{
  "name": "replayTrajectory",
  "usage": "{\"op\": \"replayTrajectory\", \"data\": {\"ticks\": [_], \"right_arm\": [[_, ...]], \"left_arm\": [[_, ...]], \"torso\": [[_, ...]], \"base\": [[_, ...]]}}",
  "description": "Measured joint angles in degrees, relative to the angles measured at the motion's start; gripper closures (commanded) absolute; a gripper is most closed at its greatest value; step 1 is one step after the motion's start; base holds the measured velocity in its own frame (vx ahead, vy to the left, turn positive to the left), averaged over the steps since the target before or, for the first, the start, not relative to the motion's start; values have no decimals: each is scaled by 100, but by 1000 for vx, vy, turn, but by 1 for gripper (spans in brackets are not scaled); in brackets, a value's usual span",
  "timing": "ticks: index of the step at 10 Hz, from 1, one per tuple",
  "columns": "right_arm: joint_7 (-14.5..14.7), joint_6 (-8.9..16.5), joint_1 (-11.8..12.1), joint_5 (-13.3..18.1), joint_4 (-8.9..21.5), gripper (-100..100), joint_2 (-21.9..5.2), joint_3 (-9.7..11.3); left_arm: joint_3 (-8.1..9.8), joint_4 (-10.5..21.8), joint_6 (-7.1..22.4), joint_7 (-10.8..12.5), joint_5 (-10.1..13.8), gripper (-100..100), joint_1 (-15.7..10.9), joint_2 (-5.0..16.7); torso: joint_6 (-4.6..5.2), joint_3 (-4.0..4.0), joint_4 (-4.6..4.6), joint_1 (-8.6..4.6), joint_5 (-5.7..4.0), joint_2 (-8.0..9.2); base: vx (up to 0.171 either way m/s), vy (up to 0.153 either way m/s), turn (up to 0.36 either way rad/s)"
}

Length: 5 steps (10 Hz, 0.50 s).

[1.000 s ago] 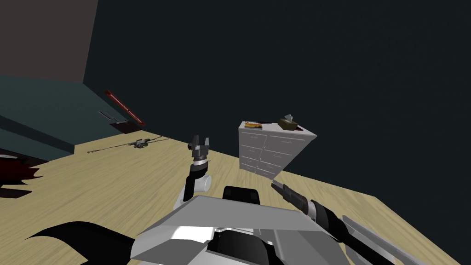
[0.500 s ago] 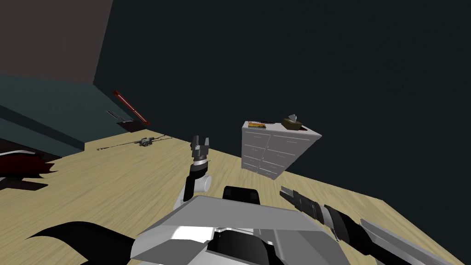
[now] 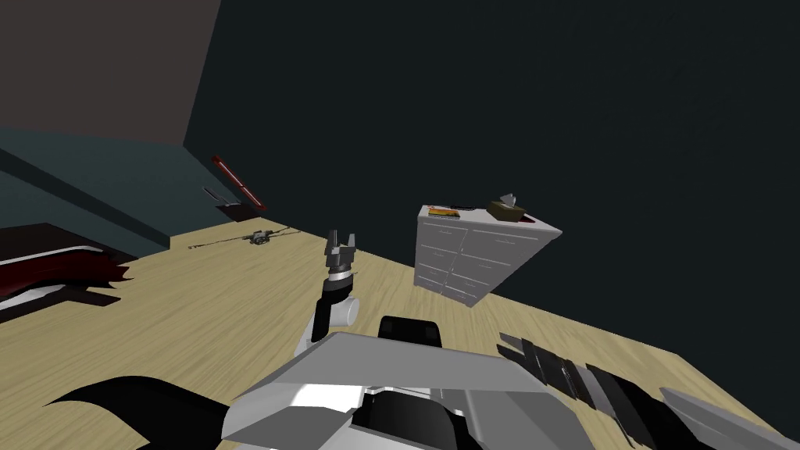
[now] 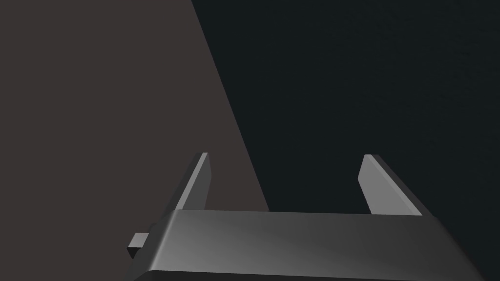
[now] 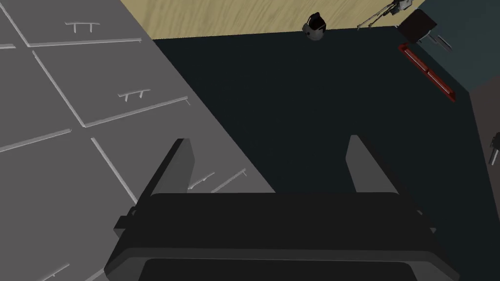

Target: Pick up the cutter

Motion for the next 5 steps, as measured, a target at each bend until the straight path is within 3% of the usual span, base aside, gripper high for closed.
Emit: {"op": "replayTrajectory", "data": {"ticks": [3, 5], "right_arm": [[1, -168, -164, 101, 421, -100, -436, 226], [48, -180, -150, 114, 537, -100, -744, 325]], "left_arm": [[0, 0, 0, 0, 0, 0, 0, 0], [0, 0, 0, 0, 0, 0, 0, 0]], "torso": [[0, -2, -1, 0, -1, -4], [-3, -4, -2, -2, -2, -7]], "base": [[-12, 60, 66], [-5, 66, 110]]}}
